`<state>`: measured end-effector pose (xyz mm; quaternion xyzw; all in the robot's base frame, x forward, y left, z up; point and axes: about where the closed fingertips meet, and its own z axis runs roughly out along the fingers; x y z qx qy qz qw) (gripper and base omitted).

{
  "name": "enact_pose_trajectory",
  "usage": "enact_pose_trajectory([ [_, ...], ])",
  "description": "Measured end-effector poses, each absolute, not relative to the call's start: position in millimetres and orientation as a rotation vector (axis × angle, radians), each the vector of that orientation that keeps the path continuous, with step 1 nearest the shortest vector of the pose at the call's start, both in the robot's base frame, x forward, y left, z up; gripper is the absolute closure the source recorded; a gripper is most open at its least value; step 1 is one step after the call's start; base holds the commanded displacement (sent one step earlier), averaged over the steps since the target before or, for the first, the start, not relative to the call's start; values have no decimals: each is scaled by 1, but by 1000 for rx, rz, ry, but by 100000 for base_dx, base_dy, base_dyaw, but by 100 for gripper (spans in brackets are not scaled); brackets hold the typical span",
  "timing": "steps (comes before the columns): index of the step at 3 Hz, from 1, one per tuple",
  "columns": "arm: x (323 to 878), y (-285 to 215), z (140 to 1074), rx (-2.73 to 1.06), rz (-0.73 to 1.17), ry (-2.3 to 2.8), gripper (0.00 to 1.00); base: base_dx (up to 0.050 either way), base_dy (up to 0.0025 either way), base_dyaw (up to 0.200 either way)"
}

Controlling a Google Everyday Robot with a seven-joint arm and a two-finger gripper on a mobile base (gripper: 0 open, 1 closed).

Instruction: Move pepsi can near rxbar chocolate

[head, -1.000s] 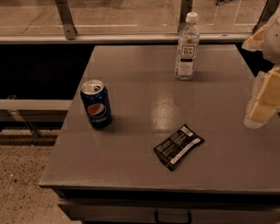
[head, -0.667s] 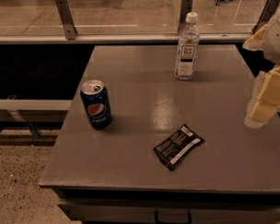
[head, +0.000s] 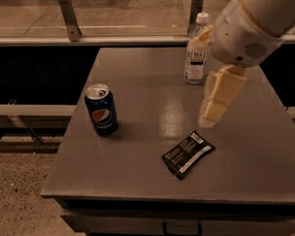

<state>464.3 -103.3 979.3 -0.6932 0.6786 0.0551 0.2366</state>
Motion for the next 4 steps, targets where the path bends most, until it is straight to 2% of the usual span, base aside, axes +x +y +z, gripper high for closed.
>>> enact_pose_trajectory([
  [1,485,-39,975,-1934,228,1716,0,0,0,0],
  [3,488,-33,976,-1923,237,1696,0,0,0,0],
  [4,507,-15,961,-1939,268,1662,0,0,0,0],
])
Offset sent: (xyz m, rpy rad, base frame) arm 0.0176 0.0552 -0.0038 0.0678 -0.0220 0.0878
